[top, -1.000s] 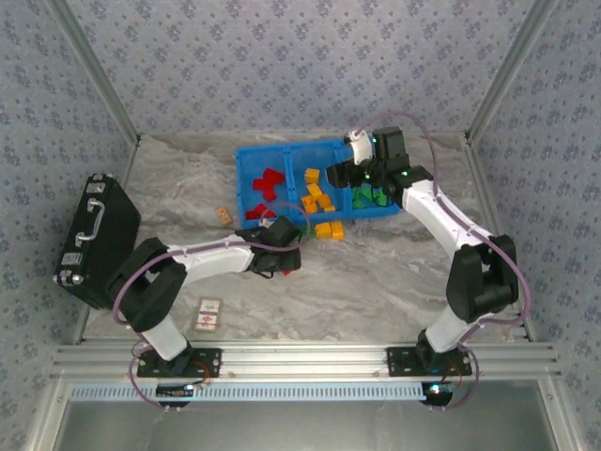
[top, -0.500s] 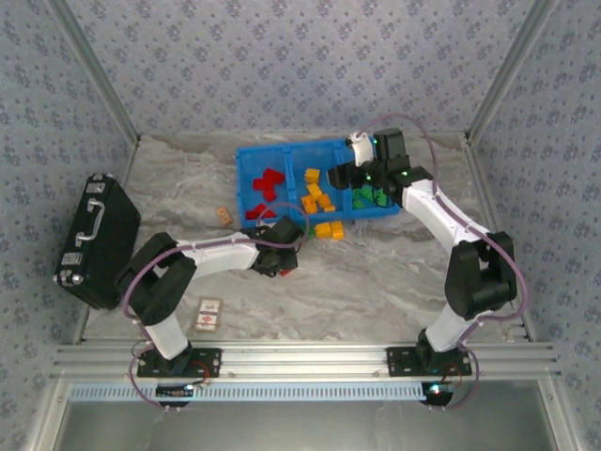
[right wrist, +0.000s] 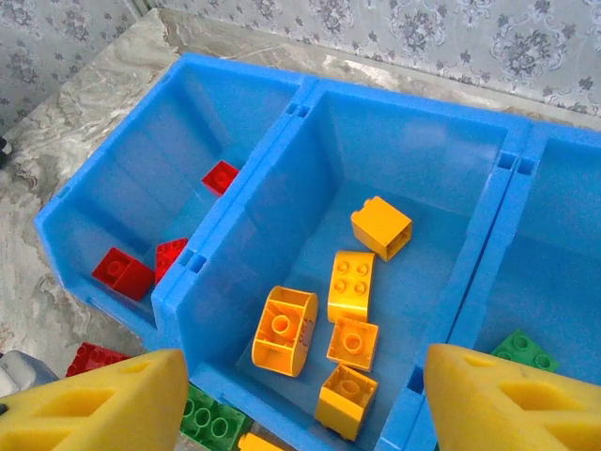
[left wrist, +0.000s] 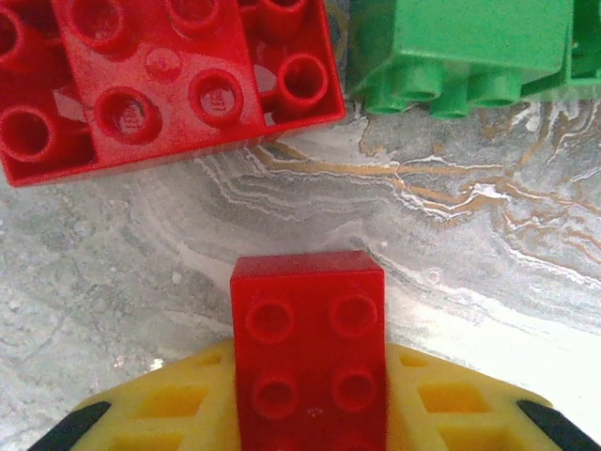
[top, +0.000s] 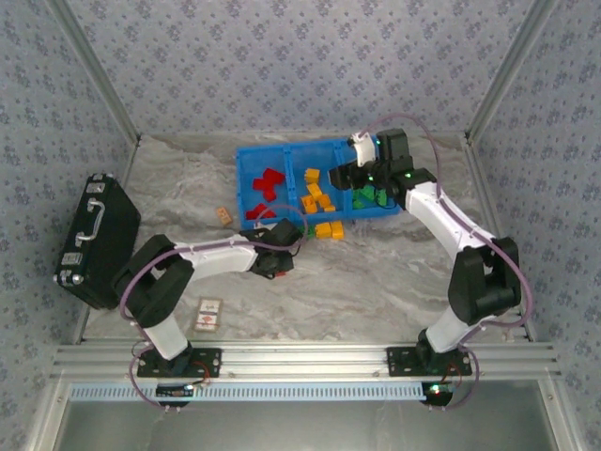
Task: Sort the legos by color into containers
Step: Pick up the lego from the center of the table, then place the lego in the container.
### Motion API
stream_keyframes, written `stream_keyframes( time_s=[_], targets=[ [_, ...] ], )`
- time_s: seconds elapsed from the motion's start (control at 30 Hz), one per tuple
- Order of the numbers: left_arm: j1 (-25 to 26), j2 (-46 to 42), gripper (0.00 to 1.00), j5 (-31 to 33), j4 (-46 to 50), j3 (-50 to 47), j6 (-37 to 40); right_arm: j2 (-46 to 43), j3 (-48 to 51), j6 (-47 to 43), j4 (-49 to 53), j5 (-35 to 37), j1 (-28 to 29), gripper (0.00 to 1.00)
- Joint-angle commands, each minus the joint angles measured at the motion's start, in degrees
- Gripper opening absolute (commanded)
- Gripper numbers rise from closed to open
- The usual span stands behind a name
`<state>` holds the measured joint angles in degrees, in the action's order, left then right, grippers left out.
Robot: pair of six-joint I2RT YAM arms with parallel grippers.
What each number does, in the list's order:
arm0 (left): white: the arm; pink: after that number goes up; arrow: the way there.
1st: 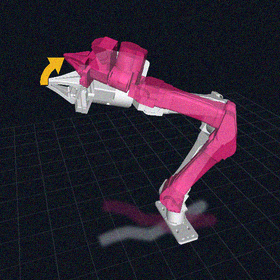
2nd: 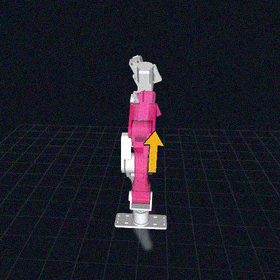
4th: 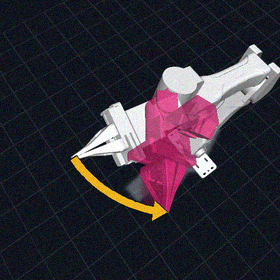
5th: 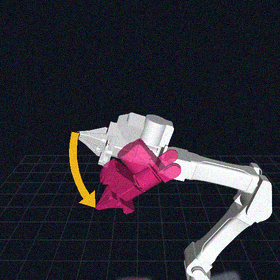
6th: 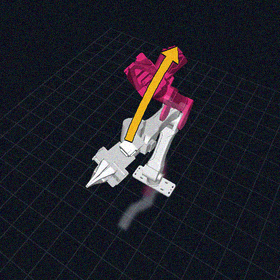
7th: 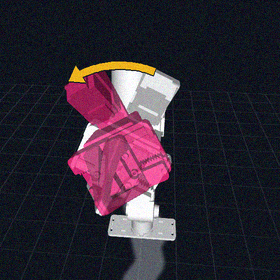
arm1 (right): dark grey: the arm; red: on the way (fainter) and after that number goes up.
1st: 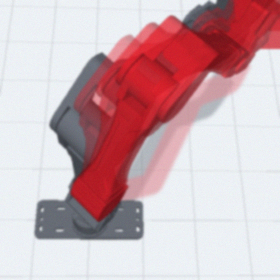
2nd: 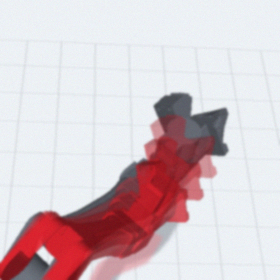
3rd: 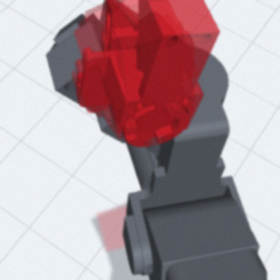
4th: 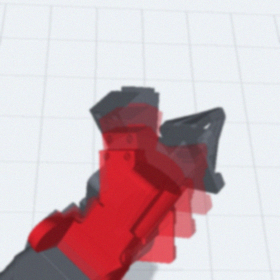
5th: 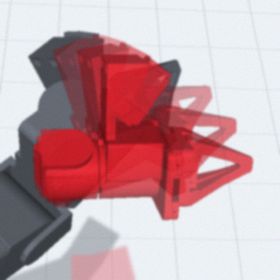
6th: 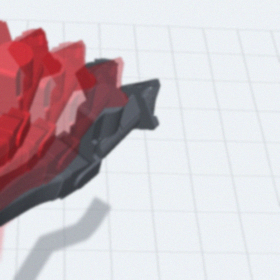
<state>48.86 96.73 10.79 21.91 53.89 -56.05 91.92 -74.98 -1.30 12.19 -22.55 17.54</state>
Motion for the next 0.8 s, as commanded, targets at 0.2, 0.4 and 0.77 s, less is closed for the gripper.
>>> stream_keyframes(
  time_s=[0.2, 0.4, 0.77],
  targets=[
    [-5.5, -7.6, 0.31, 2.0, 6.7, 9.7, 14.9, -4.5, 2.5, 0.6, 1.1, 0.7, 0.6, 0.69],
    [-12.6, -4.3, 0.3, 1.2, 4.1, 21.3, 26.6, -7.5, 7.6, 1.1, 1.3, 2.1, 1.2, 0.69],
    [-20.4, 12.7, 0.31, -2.5, -3.1, 35.1, 32.5, -14.4, 17.7, 6.5, 5.2, 4.8, 5.0, 0.67]
  ],
)
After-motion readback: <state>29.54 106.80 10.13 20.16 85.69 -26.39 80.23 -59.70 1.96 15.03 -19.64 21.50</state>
